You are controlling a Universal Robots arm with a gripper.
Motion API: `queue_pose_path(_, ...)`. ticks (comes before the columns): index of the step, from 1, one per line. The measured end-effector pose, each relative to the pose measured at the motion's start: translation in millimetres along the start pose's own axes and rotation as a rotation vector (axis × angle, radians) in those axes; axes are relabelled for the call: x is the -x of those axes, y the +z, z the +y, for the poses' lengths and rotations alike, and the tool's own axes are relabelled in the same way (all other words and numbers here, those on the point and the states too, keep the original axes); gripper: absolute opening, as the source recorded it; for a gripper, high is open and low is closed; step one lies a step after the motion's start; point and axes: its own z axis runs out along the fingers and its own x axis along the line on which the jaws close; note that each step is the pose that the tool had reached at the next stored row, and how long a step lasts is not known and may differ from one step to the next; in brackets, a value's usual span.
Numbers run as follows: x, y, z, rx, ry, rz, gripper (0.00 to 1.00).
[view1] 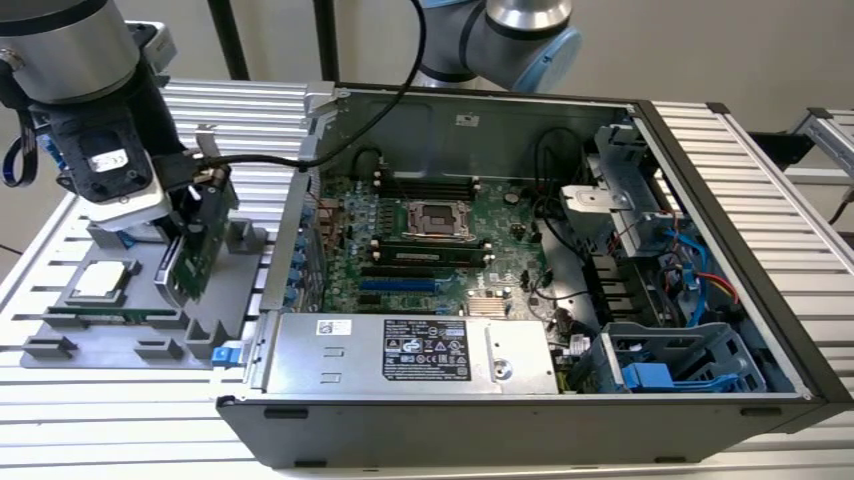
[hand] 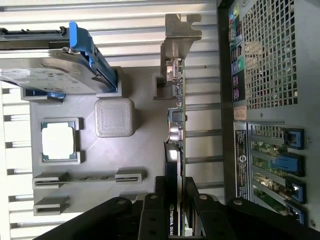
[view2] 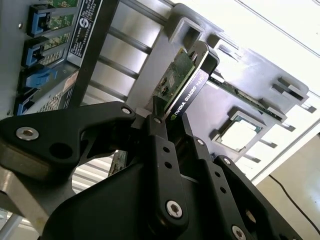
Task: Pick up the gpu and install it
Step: 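Pick up the gpu and move the gpu toward the slot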
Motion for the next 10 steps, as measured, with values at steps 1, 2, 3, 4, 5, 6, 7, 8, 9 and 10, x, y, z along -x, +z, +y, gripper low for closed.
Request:
queue_pose_path(1, 0.1, -0.8, 0.0, 0.0000, 0.000, 0.0001, 0.00)
queue_pose_path(2, 0.1, -1.5, 0.0, 0.0000, 0.000, 0.0000, 0.00)
queue_pose_path(3, 0.1, -2.2, 0.1, 0.0001, 0.000, 0.0000, 0.00)
queue_pose_path(4, 0.1, -2.9, 0.1, 0.0001, 0.000, 0.0000, 0.00)
queue_pose_path(5, 0.2, -3.5, 0.2, 0.0001, 0.000, -0.0001, 0.00)
queue_pose_path(6, 0.2, -4.1, 0.2, 0.0002, 0.000, -0.0001, 0.00)
queue_pose_path(7, 0.2, -4.7, 0.3, 0.0000, 0.000, 0.0000, 0.00)
queue_pose_path(8, 0.2, -5.4, 0.3, 0.0000, 0.000, 0.0000, 0.00)
queue_pose_path(9, 0.1, -6.0, 0.4, 0.0001, 0.000, 0.0000, 0.00)
queue_pose_path(10, 0.1, -6.6, 0.4, 0.0001, 0.000, 0.0000, 0.00)
